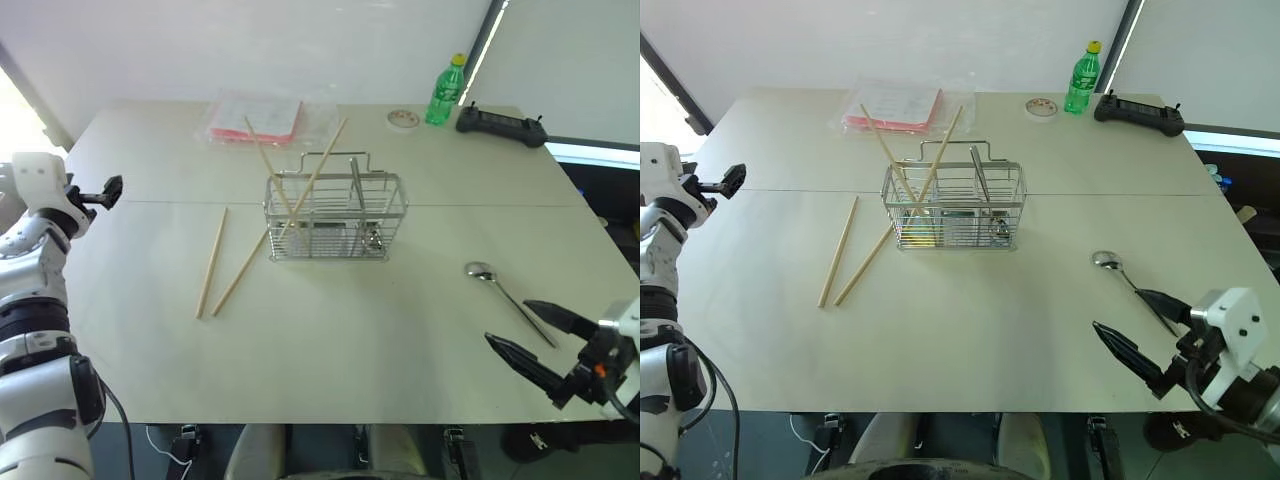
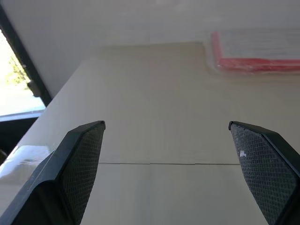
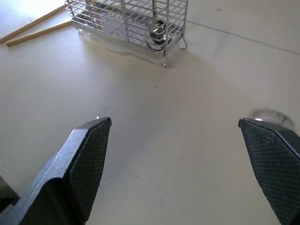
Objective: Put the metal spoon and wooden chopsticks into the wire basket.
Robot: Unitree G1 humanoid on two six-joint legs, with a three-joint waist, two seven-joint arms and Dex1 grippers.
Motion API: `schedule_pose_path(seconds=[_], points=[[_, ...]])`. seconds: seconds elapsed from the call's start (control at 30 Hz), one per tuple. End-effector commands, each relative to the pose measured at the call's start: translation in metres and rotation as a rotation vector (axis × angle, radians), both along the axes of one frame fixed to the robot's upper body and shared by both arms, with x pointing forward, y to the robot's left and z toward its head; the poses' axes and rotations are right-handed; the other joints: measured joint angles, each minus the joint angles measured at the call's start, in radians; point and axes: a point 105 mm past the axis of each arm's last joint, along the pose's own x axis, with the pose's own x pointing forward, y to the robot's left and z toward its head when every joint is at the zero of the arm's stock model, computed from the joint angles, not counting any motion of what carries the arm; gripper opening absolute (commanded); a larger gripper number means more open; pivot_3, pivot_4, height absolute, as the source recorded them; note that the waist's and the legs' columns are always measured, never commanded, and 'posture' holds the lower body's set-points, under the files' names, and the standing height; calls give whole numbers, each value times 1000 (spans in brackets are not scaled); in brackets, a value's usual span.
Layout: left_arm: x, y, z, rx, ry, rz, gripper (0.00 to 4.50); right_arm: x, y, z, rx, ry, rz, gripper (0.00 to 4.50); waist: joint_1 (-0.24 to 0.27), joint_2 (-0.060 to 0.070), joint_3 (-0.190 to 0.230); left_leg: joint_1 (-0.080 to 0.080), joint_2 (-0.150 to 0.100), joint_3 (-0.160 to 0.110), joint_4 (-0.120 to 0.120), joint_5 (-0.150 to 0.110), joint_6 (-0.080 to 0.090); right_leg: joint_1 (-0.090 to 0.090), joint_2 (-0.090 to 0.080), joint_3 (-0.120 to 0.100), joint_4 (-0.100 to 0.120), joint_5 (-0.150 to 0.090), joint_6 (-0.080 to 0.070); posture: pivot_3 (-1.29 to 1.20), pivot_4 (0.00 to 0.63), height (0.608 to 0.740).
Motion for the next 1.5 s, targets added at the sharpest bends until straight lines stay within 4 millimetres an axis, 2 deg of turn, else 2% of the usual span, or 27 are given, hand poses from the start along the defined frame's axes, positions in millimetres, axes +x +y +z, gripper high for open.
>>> schedule_pose_path(seconds=[0.03,0.1,0.27,0.43,0.63,0.87,1.17,1.4,1.5], points=[[-27,-42,32,42,-61,-304,4459,11,-17,15,-79,-41,-47,4500,-8,1,0,0,1,0,0,0,0,0,0,0,0,0,0,0,150,690],[-49,-69,33,46,-21,-491,4459,19,-24,22,-109,-55,-63,4500,-12,2,0,0,2,2,-1,0,0,-1,-1,2,0,-1,-3,0,150,690],[-87,-105,37,110,120,-759,4459,41,-42,25,-181,-47,-117,4500,-7,3,2,0,4,2,0,0,0,-1,1,2,0,-1,-6,0,150,690],[-116,-146,52,132,147,-974,4459,58,-43,14,-178,13,-94,4500,2,9,3,1,8,8,1,0,1,0,1,1,0,-1,-6,0,150,690],[-133,-188,42,230,206,-1117,4459,76,-36,-12,-116,83,-74,4500,-3,10,4,1,8,11,1,0,1,0,1,2,0,-1,-7,0,150,690],[-140,-206,38,207,236,-1191,4459,88,-47,-41,-117,199,-133,4500,-3,11,4,1,8,12,2,0,2,0,3,2,0,-1,-7,0,150,690],[-144,-218,41,199,214,-1226,4459,107,-58,-48,-151,248,-189,4500,-4,11,4,1,8,12,2,0,2,0,4,3,2,0,-7,0,150,690],[-153,-221,37,210,266,-1288,4459,113,-56,-56,-165,290,-193,4500,-4,11,4,1,8,13,2,0,2,0,5,3,1,0,-7,0,150,690],[-154,-221,38,217,263,-1294,4500,114,-54,-60,-167,297,-191,3588,-4,11,4,2,8,13,2,0,2,0,5,3,2,0,-7,0,150,690]])
